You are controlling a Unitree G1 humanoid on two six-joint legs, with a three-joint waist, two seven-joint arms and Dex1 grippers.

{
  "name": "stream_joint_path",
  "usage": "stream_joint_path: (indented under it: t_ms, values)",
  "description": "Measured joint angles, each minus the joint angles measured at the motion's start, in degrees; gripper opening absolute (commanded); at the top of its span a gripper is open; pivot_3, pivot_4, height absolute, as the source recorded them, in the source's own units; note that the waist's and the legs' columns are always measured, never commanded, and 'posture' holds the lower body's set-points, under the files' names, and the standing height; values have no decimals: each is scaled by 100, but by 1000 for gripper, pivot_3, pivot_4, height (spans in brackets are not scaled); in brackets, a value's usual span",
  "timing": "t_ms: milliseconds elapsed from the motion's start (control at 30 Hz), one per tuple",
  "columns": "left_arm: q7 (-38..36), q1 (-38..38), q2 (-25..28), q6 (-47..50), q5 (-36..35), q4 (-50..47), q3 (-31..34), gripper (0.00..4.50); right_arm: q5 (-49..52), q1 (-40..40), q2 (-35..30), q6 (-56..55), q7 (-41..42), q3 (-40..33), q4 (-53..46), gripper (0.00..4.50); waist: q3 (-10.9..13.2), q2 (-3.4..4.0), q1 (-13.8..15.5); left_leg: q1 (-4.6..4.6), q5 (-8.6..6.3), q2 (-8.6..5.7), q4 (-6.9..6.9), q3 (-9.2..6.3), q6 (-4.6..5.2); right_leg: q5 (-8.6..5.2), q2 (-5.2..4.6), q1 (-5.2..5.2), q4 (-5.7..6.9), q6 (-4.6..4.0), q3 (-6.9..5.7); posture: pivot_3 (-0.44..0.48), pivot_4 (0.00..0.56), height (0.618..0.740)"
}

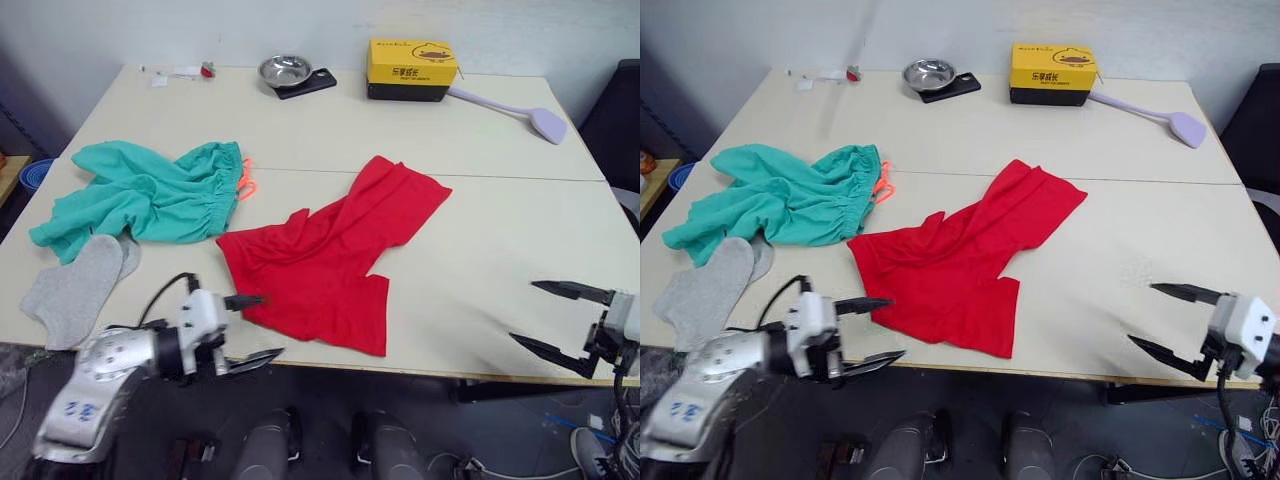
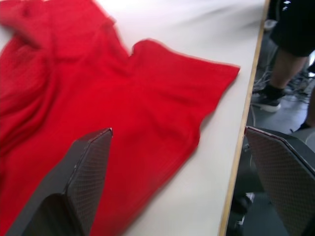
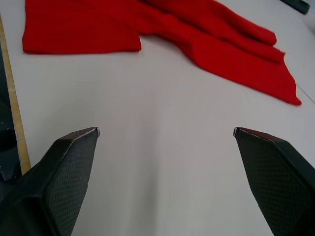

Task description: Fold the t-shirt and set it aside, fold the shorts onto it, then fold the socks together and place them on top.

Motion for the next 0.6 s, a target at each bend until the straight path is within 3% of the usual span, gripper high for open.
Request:
stream_joint_path:
  t_ms: [233, 467, 600]
  values:
    - [52, -1065, -563, -181, 853, 874, -1267, 4500, 85, -59, -18, 595, -142, 146, -520, 4465, 0, -1, 110, -2, 2, 3, 22, 1, 5, 0, 4, 4, 3, 0, 0, 0, 150, 740]
    - [56, -1897, -1303, -272, 1324, 1723, -2015, 4500, 80, 305, 69, 1250, -796, 207, -1612, 4465, 1, -3, 128, -15, 0, 6, 57, -2, 13, 1, 4, 8, 7, 5, -2, 0, 150, 740]
    - [-93, -2027, -1344, -330, 1482, 1853, -2252, 4500, 84, 495, 69, 1584, -1016, 181, -1940, 4465, 1, -3, 112, -14, 0, 9, 60, -2, 15, 2, 5, 8, 9, 7, 0, 0, 150, 740]
